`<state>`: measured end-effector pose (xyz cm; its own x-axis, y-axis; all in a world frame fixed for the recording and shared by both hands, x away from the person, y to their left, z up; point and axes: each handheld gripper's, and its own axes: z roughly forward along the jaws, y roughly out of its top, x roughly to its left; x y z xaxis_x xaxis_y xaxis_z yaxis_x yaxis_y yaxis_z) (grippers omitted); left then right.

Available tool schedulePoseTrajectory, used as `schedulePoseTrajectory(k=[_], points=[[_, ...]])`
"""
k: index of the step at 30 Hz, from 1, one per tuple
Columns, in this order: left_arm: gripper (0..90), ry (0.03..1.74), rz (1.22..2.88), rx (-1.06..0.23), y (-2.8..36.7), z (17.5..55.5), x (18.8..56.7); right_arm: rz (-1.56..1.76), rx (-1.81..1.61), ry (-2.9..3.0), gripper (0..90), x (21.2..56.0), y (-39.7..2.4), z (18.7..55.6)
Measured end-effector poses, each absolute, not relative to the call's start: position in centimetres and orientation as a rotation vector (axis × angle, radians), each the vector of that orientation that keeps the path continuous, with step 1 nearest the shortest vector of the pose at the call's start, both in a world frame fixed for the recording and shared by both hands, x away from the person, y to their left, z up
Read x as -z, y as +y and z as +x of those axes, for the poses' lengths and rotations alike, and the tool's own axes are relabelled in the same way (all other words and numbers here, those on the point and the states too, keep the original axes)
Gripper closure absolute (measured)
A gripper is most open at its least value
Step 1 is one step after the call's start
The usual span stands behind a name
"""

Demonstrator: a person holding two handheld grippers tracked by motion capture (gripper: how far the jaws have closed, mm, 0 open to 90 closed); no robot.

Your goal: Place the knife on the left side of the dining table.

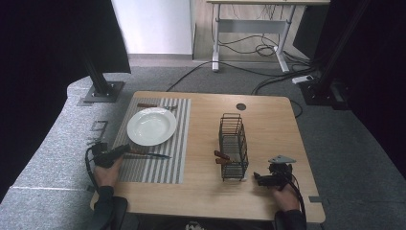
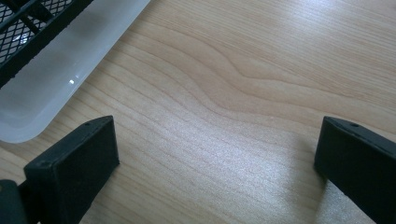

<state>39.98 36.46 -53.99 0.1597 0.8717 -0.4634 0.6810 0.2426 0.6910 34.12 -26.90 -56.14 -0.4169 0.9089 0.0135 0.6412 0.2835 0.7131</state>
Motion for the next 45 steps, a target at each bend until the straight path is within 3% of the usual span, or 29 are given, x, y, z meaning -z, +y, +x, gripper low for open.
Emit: schedulePoseTrajectory(k=[25,28,38,45], points=[[58.3,1.610,1.685,-0.399,35.7,40.8,54.4,1.395,-0.917,2.162,0.0,56.1,-26.9,34.1],[53.3,1.603,1.685,-0.411,35.8,40.8,54.3,1.395,-0.917,2.162,0.0,56.1,-26.9,34.1],[15.3,1.517,1.801,-0.559,35.4,39.1,53.0,1.396,-0.915,2.163,0.0,56.1,-26.9,34.1],[8.5,1.517,1.918,-0.656,34.9,38.4,53.6,1.396,-0.916,2.163,0.0,56.1,-26.9,34.1]])
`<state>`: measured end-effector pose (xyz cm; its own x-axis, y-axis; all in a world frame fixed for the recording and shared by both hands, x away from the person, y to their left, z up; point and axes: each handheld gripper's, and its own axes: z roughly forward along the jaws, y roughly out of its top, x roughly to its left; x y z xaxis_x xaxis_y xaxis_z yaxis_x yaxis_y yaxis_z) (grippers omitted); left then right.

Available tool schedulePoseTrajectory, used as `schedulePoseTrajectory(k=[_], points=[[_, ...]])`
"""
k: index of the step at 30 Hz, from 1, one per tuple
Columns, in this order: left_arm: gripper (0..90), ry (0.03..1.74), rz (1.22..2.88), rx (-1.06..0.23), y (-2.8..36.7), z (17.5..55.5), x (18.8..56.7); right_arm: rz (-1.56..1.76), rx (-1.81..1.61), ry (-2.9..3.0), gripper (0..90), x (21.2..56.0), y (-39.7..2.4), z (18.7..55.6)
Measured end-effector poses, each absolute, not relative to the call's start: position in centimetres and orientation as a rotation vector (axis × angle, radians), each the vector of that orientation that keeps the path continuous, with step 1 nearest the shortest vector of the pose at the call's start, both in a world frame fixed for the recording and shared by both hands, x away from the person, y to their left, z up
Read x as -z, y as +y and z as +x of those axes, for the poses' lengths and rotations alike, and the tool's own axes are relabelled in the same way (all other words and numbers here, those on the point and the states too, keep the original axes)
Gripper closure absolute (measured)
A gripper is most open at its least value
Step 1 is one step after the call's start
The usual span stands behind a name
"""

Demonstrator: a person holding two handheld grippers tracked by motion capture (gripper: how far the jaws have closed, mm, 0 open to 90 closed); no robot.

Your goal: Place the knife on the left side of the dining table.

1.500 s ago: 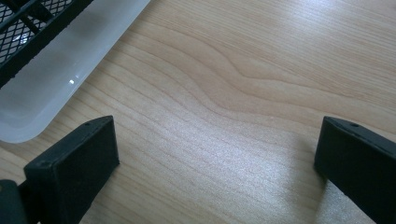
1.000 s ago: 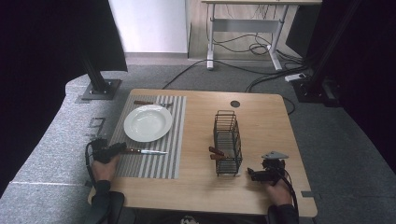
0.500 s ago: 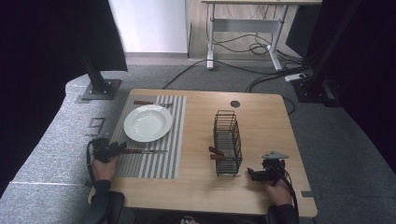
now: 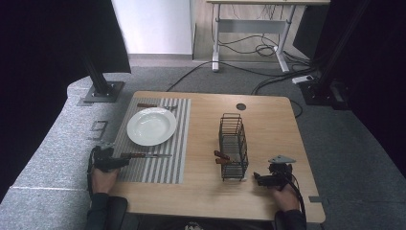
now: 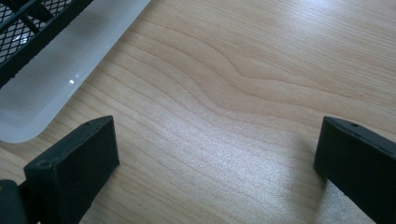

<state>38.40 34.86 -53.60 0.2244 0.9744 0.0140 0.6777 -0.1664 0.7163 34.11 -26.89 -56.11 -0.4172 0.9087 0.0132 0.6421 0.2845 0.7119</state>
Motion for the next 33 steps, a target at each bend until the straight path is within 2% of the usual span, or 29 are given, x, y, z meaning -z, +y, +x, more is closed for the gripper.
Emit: schedulePoseTrajectory(k=[18,27,30,33], points=[[7.1,1.579,1.953,-0.660,34.7,39.2,54.2,1.396,-0.915,2.163,0.0,56.1,-26.9,34.1],[1.8,1.485,1.979,-0.586,33.2,37.7,53.5,1.396,-0.916,2.164,0.0,56.1,-26.9,34.1],[0.0,1.472,2.047,-0.567,32.2,37.6,54.3,1.396,-0.916,2.163,0.0,56.1,-26.9,34.1],[0.0,1.478,2.042,-0.539,32.2,37.7,54.7,1.396,-0.916,2.163,0.0,56.1,-26.9,34.1]])
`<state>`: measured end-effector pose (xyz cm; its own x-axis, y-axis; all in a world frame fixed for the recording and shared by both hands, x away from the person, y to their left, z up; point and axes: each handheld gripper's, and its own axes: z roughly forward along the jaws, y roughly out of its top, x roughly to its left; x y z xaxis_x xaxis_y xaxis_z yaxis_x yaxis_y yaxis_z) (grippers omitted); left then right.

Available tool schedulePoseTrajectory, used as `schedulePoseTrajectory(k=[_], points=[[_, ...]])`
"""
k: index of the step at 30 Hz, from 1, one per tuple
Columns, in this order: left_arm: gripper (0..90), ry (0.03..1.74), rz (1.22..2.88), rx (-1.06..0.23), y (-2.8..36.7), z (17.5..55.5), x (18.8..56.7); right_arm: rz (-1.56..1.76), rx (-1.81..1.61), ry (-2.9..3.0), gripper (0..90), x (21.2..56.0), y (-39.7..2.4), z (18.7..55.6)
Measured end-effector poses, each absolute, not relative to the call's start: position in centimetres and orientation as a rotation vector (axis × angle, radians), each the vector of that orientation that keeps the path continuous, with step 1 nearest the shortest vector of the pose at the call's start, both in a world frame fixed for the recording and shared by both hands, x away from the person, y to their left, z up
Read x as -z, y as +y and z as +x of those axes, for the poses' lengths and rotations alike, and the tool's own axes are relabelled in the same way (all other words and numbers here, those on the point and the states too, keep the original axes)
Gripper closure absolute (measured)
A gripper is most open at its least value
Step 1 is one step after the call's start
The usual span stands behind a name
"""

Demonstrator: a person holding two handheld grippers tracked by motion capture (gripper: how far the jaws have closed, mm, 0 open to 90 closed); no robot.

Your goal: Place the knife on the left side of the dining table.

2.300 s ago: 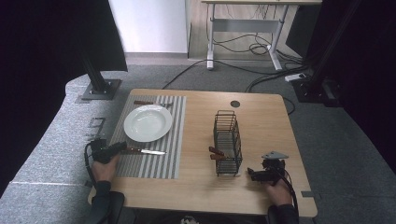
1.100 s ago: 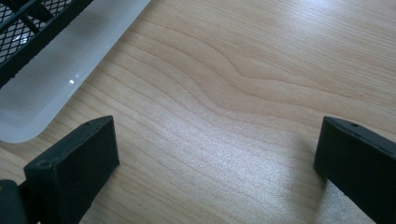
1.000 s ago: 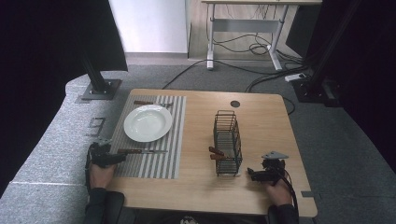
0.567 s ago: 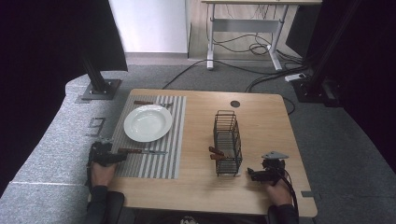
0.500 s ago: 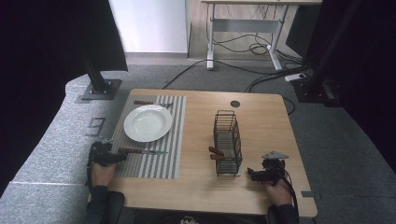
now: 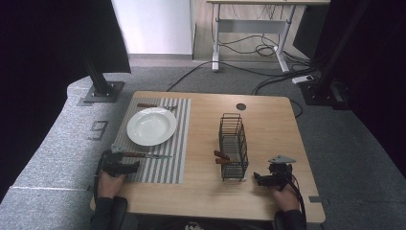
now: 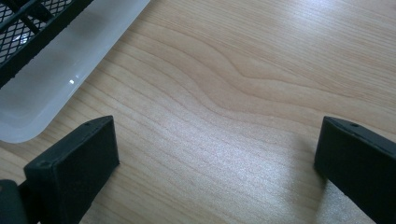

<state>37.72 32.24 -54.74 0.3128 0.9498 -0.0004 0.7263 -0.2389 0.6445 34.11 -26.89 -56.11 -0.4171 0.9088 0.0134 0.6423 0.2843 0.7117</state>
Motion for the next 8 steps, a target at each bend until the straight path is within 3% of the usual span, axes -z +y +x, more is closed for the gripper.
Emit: schedulePoseTrajectory(k=[8], points=[[0.0,1.465,2.032,-0.546,32.35,37.58,54.89,1.396,-0.916,2.163,0.0,56.12,-26.90,34.11]])
